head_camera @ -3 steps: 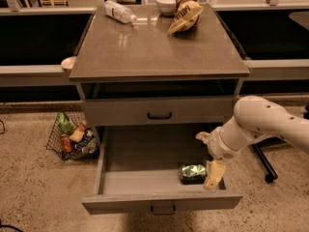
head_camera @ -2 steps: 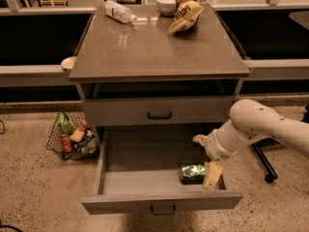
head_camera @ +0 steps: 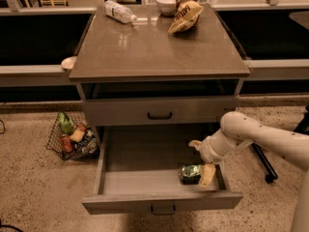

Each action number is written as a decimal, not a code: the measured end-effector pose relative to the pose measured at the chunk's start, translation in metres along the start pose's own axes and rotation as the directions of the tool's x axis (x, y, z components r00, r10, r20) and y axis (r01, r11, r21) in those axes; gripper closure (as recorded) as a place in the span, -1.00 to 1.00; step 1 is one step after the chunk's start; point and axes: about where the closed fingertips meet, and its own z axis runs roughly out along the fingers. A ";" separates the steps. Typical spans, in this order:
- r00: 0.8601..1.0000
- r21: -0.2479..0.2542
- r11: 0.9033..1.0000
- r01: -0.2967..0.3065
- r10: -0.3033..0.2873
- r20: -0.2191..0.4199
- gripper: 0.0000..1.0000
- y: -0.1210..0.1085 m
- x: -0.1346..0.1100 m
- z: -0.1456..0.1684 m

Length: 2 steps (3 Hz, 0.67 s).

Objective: Pick green can from middle drawer and place on counter

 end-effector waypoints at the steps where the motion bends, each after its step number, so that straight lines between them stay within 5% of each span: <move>1: 1.000 0.020 0.999 -0.026 0.026 -0.002 -1.00 -0.022 0.027 0.041; 2: 0.999 0.028 0.998 -0.051 0.051 0.012 -1.00 -0.037 0.044 0.060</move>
Offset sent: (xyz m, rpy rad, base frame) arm 0.0558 -0.0212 -0.0986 0.0235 -0.0044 -0.0932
